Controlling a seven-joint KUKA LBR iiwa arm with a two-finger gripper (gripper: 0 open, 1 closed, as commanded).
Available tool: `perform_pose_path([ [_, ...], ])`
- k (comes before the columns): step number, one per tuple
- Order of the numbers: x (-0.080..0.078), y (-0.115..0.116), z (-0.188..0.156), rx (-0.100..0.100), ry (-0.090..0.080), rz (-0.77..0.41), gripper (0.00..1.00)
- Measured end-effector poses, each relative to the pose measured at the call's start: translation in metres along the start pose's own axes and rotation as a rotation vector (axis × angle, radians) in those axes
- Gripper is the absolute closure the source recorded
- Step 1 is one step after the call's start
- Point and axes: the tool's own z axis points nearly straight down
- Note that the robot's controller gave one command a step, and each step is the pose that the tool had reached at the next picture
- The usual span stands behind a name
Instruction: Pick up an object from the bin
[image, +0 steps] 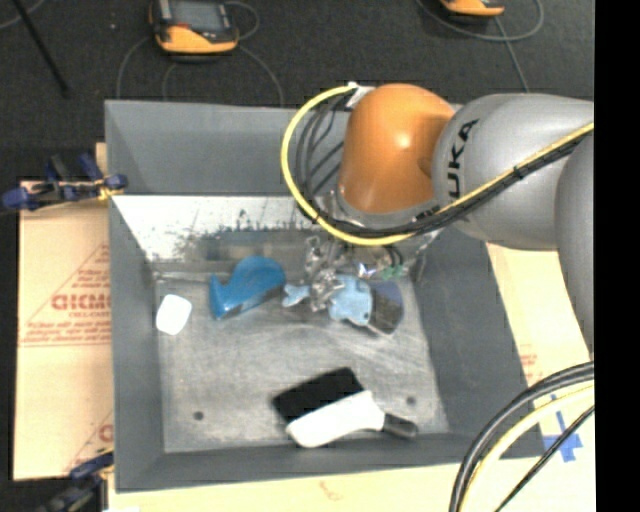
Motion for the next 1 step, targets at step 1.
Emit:
perform_pose_path([
  [1,0.0310,-0.0117,-0.0342,0.002,-0.009,0.000,1.00],
])
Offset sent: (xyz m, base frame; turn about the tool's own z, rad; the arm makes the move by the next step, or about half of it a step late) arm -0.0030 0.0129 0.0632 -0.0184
